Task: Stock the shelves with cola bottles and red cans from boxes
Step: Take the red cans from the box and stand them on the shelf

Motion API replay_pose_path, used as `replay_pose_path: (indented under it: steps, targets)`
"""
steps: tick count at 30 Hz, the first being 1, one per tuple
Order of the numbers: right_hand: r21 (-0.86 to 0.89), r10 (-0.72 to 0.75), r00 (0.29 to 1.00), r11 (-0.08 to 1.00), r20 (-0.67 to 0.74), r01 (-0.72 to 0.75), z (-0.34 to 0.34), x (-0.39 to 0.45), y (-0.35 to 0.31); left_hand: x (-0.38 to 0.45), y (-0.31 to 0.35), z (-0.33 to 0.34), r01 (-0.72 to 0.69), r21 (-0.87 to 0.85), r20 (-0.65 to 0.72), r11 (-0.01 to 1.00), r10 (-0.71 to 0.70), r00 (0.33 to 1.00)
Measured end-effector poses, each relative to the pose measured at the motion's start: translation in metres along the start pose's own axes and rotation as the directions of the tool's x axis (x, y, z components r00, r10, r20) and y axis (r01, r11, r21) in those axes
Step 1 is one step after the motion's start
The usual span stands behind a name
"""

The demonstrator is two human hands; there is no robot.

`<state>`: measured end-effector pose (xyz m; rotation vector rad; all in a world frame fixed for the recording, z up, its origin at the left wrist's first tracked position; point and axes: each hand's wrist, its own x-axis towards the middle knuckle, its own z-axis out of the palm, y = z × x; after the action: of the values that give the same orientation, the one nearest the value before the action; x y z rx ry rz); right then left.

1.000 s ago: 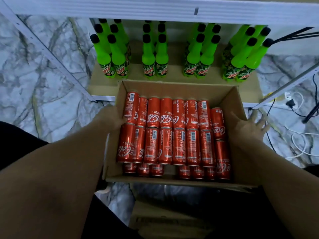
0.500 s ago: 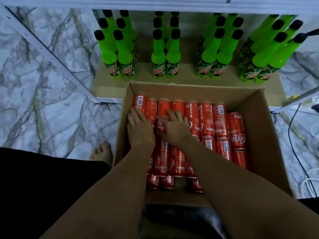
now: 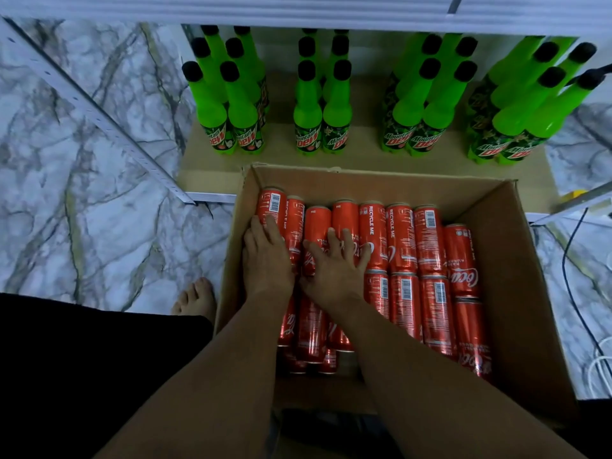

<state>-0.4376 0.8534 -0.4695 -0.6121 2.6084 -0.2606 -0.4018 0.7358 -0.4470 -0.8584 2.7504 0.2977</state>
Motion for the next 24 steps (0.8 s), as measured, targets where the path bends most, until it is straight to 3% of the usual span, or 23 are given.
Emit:
replay_pose_path:
  steps: [7,16,24]
  targets:
    - [0.045,0.156,0.987,0.987,0.032,-0.157,-0.004,0.017,-0.024,0.000,-0.004,0.007,-0.038,0.001,-0.051,0.999,0.038,0.998]
    - [0.109,0.212,0.975,0.970,0.064,-0.218,-0.009,0.027,-0.033,-0.004,-0.007,0.004,-0.219,-0.210,-0.111,0.953,0.200,0.974]
    - [0.068,0.179,0.982,0.982,-0.067,-0.174,0.003,0.018,-0.026,-0.007,-0.015,0.000,-0.055,-0.394,-0.039,0.917,0.043,0.998]
